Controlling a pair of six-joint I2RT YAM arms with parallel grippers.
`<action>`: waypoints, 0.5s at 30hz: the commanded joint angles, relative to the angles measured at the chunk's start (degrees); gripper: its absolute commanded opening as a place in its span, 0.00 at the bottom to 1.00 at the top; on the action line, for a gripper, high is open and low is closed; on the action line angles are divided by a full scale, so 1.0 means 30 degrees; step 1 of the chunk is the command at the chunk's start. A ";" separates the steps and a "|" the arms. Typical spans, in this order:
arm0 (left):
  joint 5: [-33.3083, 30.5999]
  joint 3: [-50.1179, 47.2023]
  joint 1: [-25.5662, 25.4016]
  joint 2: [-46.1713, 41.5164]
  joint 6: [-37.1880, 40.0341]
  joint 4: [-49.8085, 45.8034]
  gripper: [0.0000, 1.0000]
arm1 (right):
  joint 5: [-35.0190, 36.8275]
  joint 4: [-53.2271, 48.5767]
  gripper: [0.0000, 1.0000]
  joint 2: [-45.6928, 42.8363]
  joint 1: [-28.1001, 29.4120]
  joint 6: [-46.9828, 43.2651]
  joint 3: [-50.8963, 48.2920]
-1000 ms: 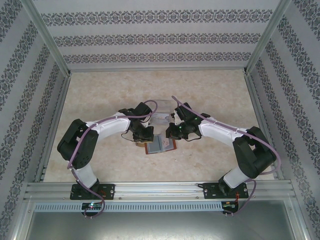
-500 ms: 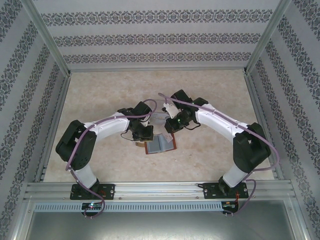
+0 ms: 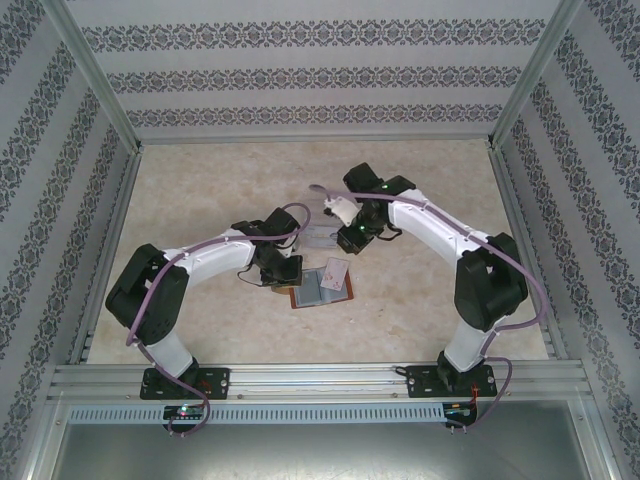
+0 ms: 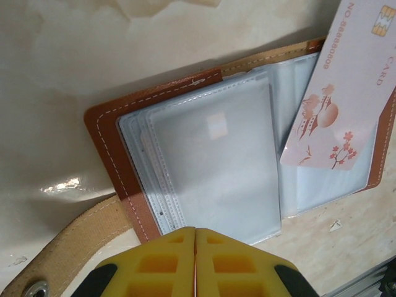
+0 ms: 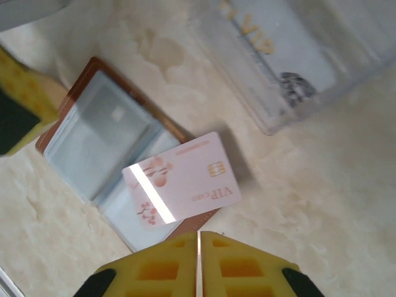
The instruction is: Take the credit cards out of the card holder
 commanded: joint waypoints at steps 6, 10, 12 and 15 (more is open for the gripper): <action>0.1260 0.1368 -0.0181 0.0360 -0.0155 0.0334 0.07 | -0.1512 0.4328 0.14 -0.1210 -0.0589 0.9816 -0.3787; 0.1763 0.2423 -0.0210 0.1341 -0.0109 0.0260 0.05 | -0.2877 0.6303 0.13 -0.1879 -0.0807 1.3295 -0.5900; 0.1942 0.2971 -0.0294 0.1770 -0.0078 0.0260 0.05 | -0.3446 0.7897 0.11 -0.2486 -0.0824 1.4678 -0.7324; 0.1958 0.3832 -0.0412 0.2649 0.0114 -0.0061 0.04 | -0.3292 1.0040 0.12 -0.3297 -0.0846 1.6513 -0.9122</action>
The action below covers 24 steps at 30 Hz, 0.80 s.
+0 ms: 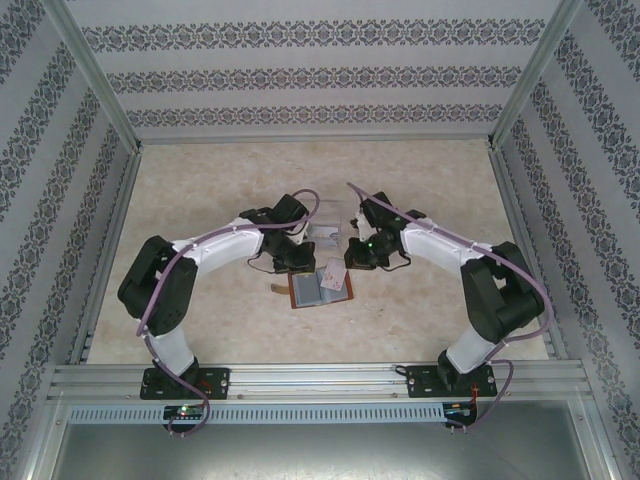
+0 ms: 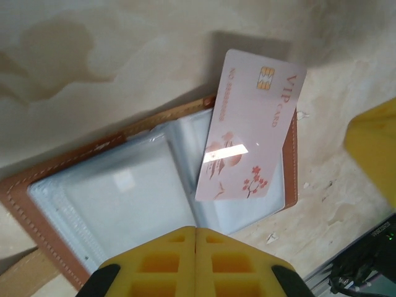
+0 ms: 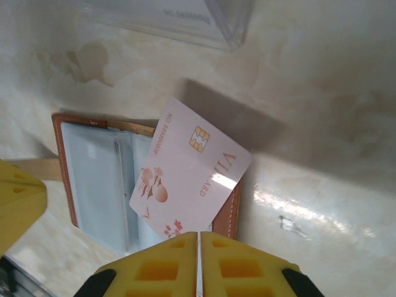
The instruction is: Take the credit cards out of the card holder
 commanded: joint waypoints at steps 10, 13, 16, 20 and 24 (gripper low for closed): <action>-0.0087 0.3764 -0.0716 0.3351 0.0961 -0.1833 0.04 | -0.1116 0.6215 0.17 -0.0787 -0.0220 0.5890 -0.3521; -0.0526 0.4229 -0.0741 0.3906 0.1196 -0.2283 0.03 | -0.1087 0.6430 0.17 -0.0589 -0.0249 0.6007 -0.3706; -0.0962 0.4612 -0.0745 0.4448 0.1448 -0.2754 0.03 | -0.0992 0.6462 0.17 -0.0440 -0.0241 0.6036 -0.3821; -0.0996 0.4637 -0.0774 0.4869 0.1553 -0.2781 0.03 | -0.0706 0.6415 0.18 -0.0358 -0.0241 0.6053 -0.3968; -0.0906 0.4581 -0.0868 0.5133 0.1524 -0.2749 0.03 | -0.0699 0.6347 0.18 -0.0136 -0.0241 0.6023 -0.4055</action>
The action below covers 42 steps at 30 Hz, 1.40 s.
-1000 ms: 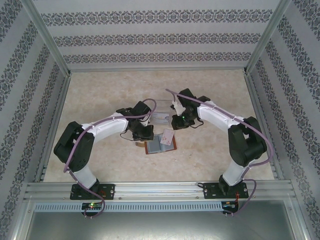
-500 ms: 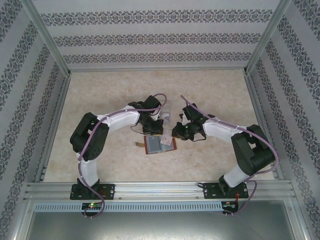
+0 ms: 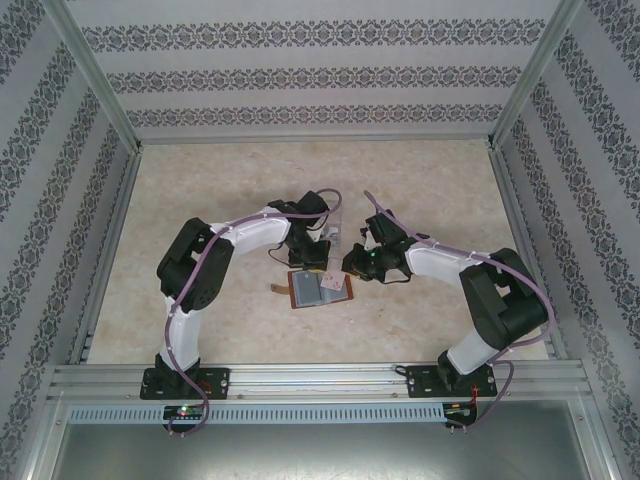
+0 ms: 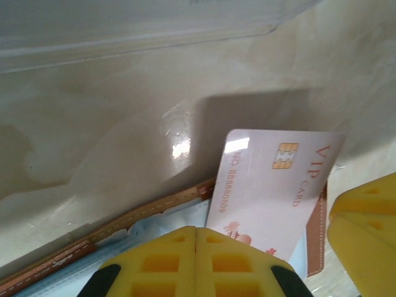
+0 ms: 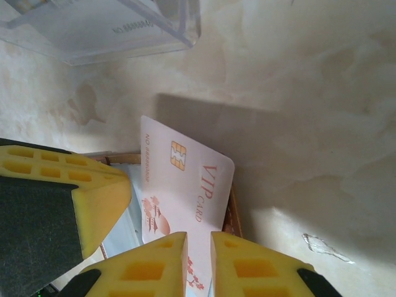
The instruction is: Take the credit cards out of the card holder
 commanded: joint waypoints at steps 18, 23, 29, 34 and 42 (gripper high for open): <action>-0.0284 0.0335 -0.0483 0.0985 0.0567 -0.1135 0.03 | -0.0347 0.1165 0.22 0.1036 -0.0153 0.0388 -0.0517; -0.0242 0.0301 -0.0560 0.1007 0.0583 -0.1133 0.03 | -0.0836 0.1955 0.23 0.1073 -0.0143 0.0840 -0.0733; -0.0215 0.0214 -0.0615 0.1001 0.0541 -0.1106 0.03 | -0.1031 0.2827 0.21 0.0867 -0.0122 0.1240 -0.1128; -0.0215 0.0155 -0.0617 0.0958 0.0512 -0.1103 0.03 | -0.1500 0.3839 0.20 0.0545 -0.0132 0.1484 -0.1578; -0.0250 0.0126 -0.0617 0.0897 0.0485 -0.1075 0.03 | -0.1753 0.4109 0.16 0.0044 -0.0022 0.1572 -0.1674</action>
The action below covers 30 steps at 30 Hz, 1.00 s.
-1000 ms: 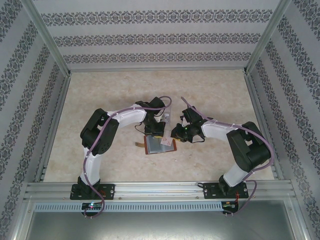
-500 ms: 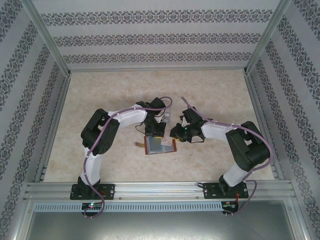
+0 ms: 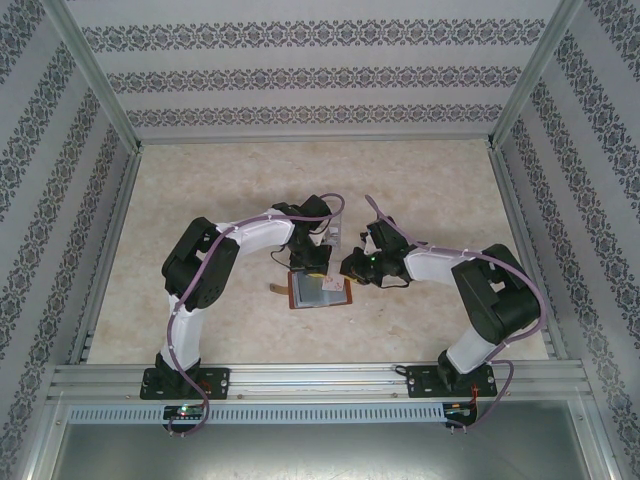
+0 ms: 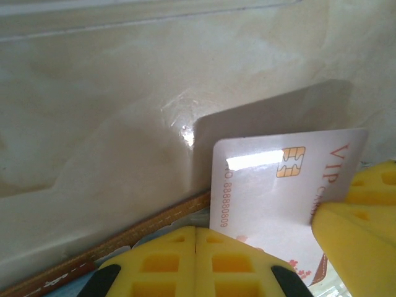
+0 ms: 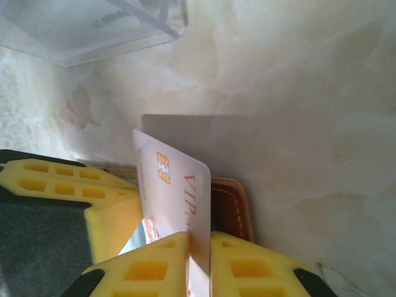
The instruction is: Take the credit cards out of the card holder
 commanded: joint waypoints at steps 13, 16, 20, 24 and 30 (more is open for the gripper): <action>-0.0482 -0.0138 -0.0362 -0.0201 0.0271 -0.0703 0.03 | -0.0136 0.0065 0.07 -0.1179 -0.0007 -0.0036 -0.0145; -0.0599 -0.0174 -0.0362 -0.0706 0.0205 -0.0673 0.03 | 0.0070 -0.0255 0.04 -0.1513 0.0000 -0.0225 -0.0043; -0.0815 -0.0017 -0.0362 -0.1539 0.0108 -0.0757 0.04 | 0.0220 -0.0834 0.02 -0.2017 -0.0036 -0.0511 0.0156; -0.1024 0.0159 -0.0362 -0.2100 0.0139 -0.0867 0.04 | 0.0398 -0.1571 0.02 -0.2381 -0.0066 -0.0820 0.0495; -0.1080 0.0054 -0.0334 -0.2241 0.0256 -0.0916 0.04 | 0.0543 -0.2164 0.05 -0.2620 -0.0058 -0.1123 0.0779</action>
